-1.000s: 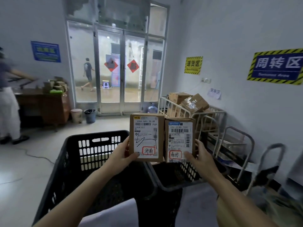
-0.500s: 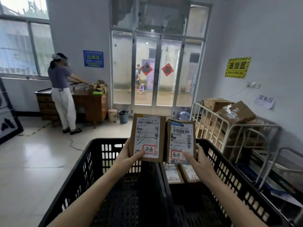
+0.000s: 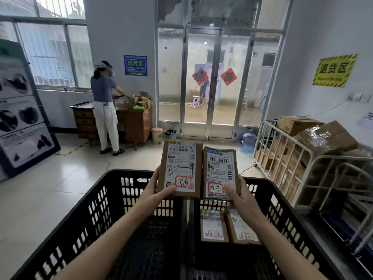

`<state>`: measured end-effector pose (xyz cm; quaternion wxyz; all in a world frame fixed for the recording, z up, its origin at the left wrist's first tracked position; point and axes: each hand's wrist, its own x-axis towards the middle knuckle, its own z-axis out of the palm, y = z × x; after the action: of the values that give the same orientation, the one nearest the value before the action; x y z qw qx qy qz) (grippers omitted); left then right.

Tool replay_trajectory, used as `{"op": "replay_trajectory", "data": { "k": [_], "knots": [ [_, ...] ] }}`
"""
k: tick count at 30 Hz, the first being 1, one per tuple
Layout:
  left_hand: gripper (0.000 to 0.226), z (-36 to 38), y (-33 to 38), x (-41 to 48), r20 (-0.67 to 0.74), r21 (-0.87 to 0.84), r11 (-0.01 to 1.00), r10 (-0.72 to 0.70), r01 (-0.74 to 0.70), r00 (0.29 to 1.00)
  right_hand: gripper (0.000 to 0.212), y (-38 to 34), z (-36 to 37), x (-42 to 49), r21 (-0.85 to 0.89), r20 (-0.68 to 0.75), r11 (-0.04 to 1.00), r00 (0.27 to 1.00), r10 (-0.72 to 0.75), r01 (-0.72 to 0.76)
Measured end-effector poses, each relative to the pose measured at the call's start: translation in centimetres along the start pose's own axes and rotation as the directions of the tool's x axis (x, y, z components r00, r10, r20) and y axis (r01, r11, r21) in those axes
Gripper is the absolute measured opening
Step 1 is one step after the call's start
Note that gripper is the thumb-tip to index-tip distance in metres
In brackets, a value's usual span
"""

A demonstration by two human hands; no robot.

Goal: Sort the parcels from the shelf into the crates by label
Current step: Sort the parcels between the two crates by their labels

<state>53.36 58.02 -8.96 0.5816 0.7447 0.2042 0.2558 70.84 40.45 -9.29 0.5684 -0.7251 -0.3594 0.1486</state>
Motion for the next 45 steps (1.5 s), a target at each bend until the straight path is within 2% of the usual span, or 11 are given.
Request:
{"op": "replay_trajectory", "data": {
  "k": [3, 7, 11, 15, 19, 22, 27, 35, 39, 42, 45],
  "knots": [
    [0.104, -0.4, -1.1, 1.1, -0.018, 0.041, 0.999, -0.025, 0.025, 1.000, 0.047, 1.1, 0.6, 1.1, 0.024, 0.047, 1.000, 0.999, 0.002, -0.003],
    [0.103, -0.8, -2.6, 2.2, -0.042, 0.080, 0.995, -0.053, 0.057, 0.998, 0.052, 2.9, 1.4, 2.1, 0.074, 0.068, 0.997, 0.998, 0.017, -0.022],
    [0.101, -1.2, -4.1, 2.7, -0.070, 0.078, 0.994, -0.064, 0.070, 0.995, 0.065, 4.7, 1.8, 2.7, 0.027, 0.042, 0.999, 0.998, 0.044, -0.045],
    [0.087, -2.2, -5.4, 2.6, -0.140, 0.008, 0.995, -0.101, 0.103, 0.985, 0.055, 6.1, 1.8, 2.8, -0.016, 0.032, 0.996, 0.996, 0.088, -0.088],
    [0.097, -3.4, -6.7, 2.4, -0.187, 0.011, 0.991, -0.132, 0.136, 0.974, 0.058, 8.8, 1.9, 2.9, -0.072, -0.035, 0.978, 0.981, 0.192, -0.194],
    [0.091, -4.0, -7.6, 2.1, -0.190, 0.021, 0.988, -0.147, 0.154, 0.971, 0.062, 11.4, 2.4, 2.6, -0.123, -0.020, 0.945, 0.953, 0.302, -0.302],
    [0.089, -4.2, -8.8, 1.7, -0.175, 0.002, 0.982, -0.187, 0.191, 0.966, 0.063, 13.1, 4.1, 2.7, -0.194, 0.017, 0.901, 0.917, 0.398, -0.387],
    [0.088, -4.6, -10.1, 1.4, -0.185, 0.023, 0.973, -0.220, 0.228, 0.958, 0.048, 16.3, 5.2, 4.5, -0.183, 0.026, 0.864, 0.877, 0.481, -0.469],
    [0.092, -4.2, -10.6, 1.5, -0.199, 0.028, 0.968, -0.239, 0.249, 0.950, 0.044, 17.0, 5.0, 4.8, -0.345, 0.021, 0.847, 0.899, 0.438, -0.405],
    [0.100, -4.0, -10.9, 1.8, -0.216, -0.006, 0.964, -0.262, 0.267, 0.941, 0.044, 16.2, 4.7, 4.7, -0.470, 0.044, 0.837, 0.940, 0.338, -0.279],
    [0.101, -3.7, -11.1, 2.1, -0.225, -0.062, 0.961, -0.277, 0.270, 0.934, 0.066, 16.1, 4.2, 4.9, -0.734, 0.116, 0.678, 0.974, 0.197, -0.049]
  ]
}}
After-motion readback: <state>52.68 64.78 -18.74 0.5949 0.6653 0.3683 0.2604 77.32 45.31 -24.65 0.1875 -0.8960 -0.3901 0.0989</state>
